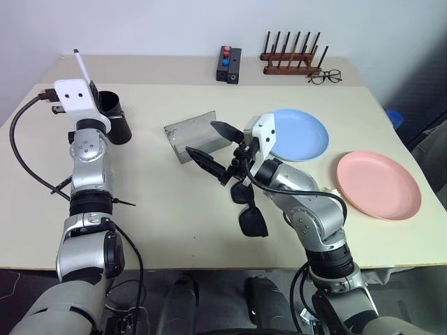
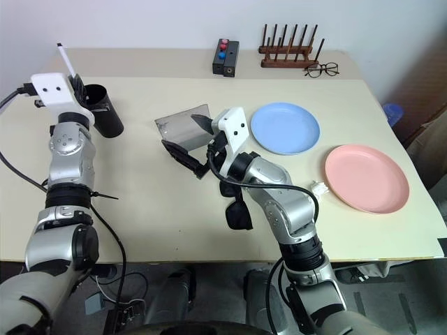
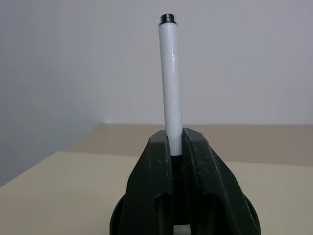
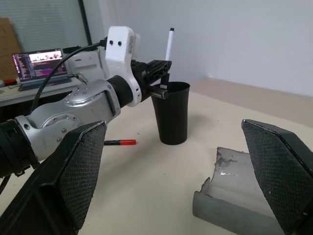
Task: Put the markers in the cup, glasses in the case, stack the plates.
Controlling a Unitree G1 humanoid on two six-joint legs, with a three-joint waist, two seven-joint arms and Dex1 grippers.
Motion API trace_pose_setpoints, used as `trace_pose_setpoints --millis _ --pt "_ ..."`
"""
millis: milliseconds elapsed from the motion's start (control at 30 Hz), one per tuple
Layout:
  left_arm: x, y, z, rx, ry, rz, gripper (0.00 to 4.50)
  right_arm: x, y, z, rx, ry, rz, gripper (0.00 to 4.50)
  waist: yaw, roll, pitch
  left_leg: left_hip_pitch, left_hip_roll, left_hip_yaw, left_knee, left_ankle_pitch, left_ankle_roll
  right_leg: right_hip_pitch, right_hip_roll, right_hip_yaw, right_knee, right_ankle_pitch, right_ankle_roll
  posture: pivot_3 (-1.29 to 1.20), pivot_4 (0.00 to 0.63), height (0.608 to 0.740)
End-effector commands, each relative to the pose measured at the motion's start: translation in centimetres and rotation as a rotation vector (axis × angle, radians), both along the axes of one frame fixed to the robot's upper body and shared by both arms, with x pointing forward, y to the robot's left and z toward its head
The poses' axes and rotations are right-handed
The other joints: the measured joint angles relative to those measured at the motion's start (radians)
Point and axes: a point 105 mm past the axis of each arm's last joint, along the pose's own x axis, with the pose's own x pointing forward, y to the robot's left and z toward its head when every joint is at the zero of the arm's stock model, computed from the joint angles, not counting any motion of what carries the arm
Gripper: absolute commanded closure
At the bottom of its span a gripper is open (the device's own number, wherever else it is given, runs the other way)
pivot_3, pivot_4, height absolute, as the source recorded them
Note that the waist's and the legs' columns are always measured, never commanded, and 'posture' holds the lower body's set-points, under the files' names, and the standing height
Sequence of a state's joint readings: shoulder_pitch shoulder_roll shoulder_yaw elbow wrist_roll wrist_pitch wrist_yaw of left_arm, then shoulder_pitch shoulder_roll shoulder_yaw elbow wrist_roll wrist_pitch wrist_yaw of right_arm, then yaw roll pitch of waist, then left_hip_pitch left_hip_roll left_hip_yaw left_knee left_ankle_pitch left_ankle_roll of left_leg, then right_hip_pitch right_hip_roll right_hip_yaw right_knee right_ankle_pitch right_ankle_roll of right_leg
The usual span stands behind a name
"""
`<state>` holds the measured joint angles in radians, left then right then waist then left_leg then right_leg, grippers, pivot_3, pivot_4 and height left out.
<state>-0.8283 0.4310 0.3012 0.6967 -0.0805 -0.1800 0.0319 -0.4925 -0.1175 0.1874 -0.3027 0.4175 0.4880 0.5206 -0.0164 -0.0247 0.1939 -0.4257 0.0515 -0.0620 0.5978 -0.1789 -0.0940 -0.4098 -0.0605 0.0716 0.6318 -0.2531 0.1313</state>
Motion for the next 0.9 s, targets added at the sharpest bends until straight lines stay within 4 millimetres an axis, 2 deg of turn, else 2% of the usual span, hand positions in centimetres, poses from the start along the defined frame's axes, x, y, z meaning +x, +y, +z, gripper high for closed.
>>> trace_pose_setpoints --millis 33,133,167,200,367,467,567,667,767,833,900 --pt "-0.4 0.2 1.5 0.001 -0.051 0.018 2.39 -0.9 0.3 1.2 0.029 -0.041 0.037 0.00 0.000 0.000 0.000 0.000 0.000 0.000 0.000 0.000 0.000 0.000 0.000 0.000 0.000 0.000 0.000 0.00 0.150 0.738" --pt "-0.3 0.2 1.4 -0.002 -0.048 0.017 0.90 -1.0 0.3 1.2 0.028 -0.038 0.039 0.00 0.000 0.000 0.000 0.000 0.000 0.000 0.000 0.000 0.000 0.000 0.000 0.000 0.000 0.000 0.000 0.00 0.150 0.738" --pt "-0.4 0.2 1.4 -0.002 -0.048 0.019 0.23 -1.0 0.3 1.1 0.028 -0.037 0.040 0.00 0.000 0.000 0.000 0.000 0.000 0.000 0.000 0.000 0.000 0.000 0.000 0.000 0.000 0.000 0.000 0.00 0.150 0.738" --pt "-0.3 0.2 1.4 -0.002 -0.048 0.021 0.04 -0.9 0.3 1.1 0.027 -0.037 0.040 0.00 0.000 0.000 0.000 0.000 0.000 0.000 0.000 0.000 0.000 0.000 0.000 0.000 0.000 0.000 0.000 0.00 0.150 0.738" --pt "-0.8 0.4 2.5 -0.022 -0.097 0.028 0.04 -1.0 0.3 1.1 0.028 -0.035 0.045 0.00 0.000 0.000 0.000 0.000 0.000 0.000 0.000 0.000 0.000 0.000 0.000 0.000 0.000 0.000 0.000 0.00 0.150 0.738" --pt "-1.4 1.4 4.0 -0.054 -0.146 0.048 0.04 -1.0 0.4 1.2 0.027 -0.036 0.047 0.00 0.000 0.000 0.000 0.000 0.000 0.000 0.000 0.000 0.000 0.000 0.000 0.000 0.000 0.000 0.000 0.00 0.150 0.738" --pt "-3.1 3.9 5.8 -0.067 -0.165 0.084 0.04 -0.8 -0.1 1.3 0.019 -0.048 0.034 0.00 -0.006 0.000 0.000 0.000 0.000 0.000 0.000 0.000 0.000 -0.001 0.000 0.000 0.000 0.000 0.000 0.00 0.150 0.738" --pt "-5.1 6.5 6.2 -0.071 -0.113 0.057 0.04 -0.1 -1.4 1.1 0.002 -0.051 -0.004 0.00 -0.021 0.000 0.000 0.000 0.000 0.000 -0.002 0.000 0.000 -0.001 0.000 0.000 0.000 0.000 0.000 0.00 0.150 0.738" --pt "-7.6 9.8 3.8 -0.051 0.115 0.043 0.04 0.8 -3.1 0.9 -0.022 -0.047 -0.047 0.00 -0.035 0.000 0.000 0.001 0.000 0.000 -0.004 0.000 0.000 -0.001 0.000 0.000 0.000 0.000 0.000 0.00 0.150 0.738" --pt "-8.5 10.5 2.2 -0.045 0.249 0.043 0.04 1.1 -3.6 0.8 -0.026 -0.044 -0.059 0.00 -0.037 0.001 0.000 0.001 0.000 0.000 -0.005 0.000 0.000 -0.002 0.000 0.000 0.000 0.000 0.000 0.00 0.150 0.738" --pt "-9.3 10.8 -0.8 -0.018 0.460 0.019 0.04 1.1 -4.0 0.7 -0.031 -0.037 -0.065 0.00 -0.032 0.000 0.000 0.001 0.001 0.000 -0.004 0.000 0.000 -0.002 0.000 0.000 0.001 0.000 0.000 0.00 0.150 0.738"
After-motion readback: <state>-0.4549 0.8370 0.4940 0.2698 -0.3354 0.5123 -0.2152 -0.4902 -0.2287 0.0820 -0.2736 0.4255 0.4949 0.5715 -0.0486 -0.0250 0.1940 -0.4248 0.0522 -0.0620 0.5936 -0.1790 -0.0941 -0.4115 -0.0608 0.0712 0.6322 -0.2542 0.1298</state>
